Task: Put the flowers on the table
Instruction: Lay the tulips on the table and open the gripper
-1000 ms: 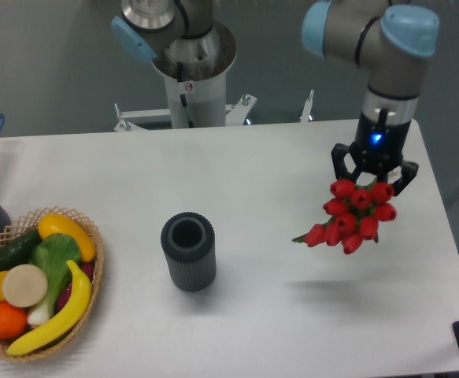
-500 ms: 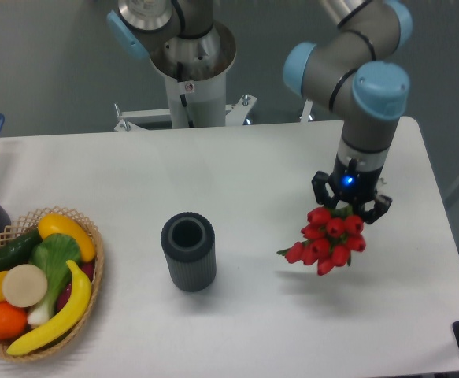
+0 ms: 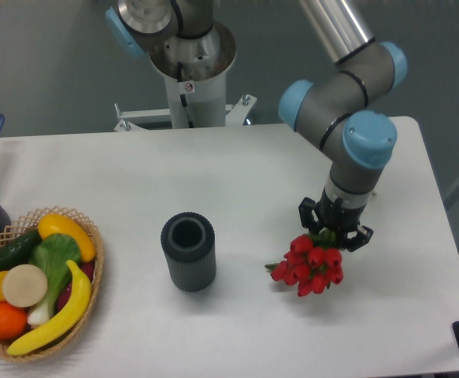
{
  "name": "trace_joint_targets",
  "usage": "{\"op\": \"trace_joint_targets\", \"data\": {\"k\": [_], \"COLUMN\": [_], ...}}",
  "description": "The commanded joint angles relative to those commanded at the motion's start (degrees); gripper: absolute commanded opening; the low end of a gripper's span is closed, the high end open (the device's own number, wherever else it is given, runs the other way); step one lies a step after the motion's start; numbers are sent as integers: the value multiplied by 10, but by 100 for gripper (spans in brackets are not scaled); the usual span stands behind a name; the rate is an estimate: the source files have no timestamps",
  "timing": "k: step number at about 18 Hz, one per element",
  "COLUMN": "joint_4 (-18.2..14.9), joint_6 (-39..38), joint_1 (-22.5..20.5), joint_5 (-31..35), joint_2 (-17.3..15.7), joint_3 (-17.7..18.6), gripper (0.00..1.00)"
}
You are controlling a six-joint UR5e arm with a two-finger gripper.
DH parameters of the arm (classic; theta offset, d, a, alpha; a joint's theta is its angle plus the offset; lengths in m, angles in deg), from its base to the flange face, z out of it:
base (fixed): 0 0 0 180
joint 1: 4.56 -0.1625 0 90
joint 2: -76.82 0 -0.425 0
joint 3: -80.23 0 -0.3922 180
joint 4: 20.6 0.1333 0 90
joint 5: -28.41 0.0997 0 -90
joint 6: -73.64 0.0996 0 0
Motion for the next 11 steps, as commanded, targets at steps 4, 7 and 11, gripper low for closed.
{"op": "trace_joint_targets", "data": {"k": [4, 7, 11], "joint_4": [4, 7, 9], "joint_6": [8, 5, 3], "joint_1": [0, -1, -13], "joint_5": [1, 6, 4], "joint_2": [4, -3, -37], "joint_3": [-6, -13, -15], "gripper": [93, 100, 100]}}
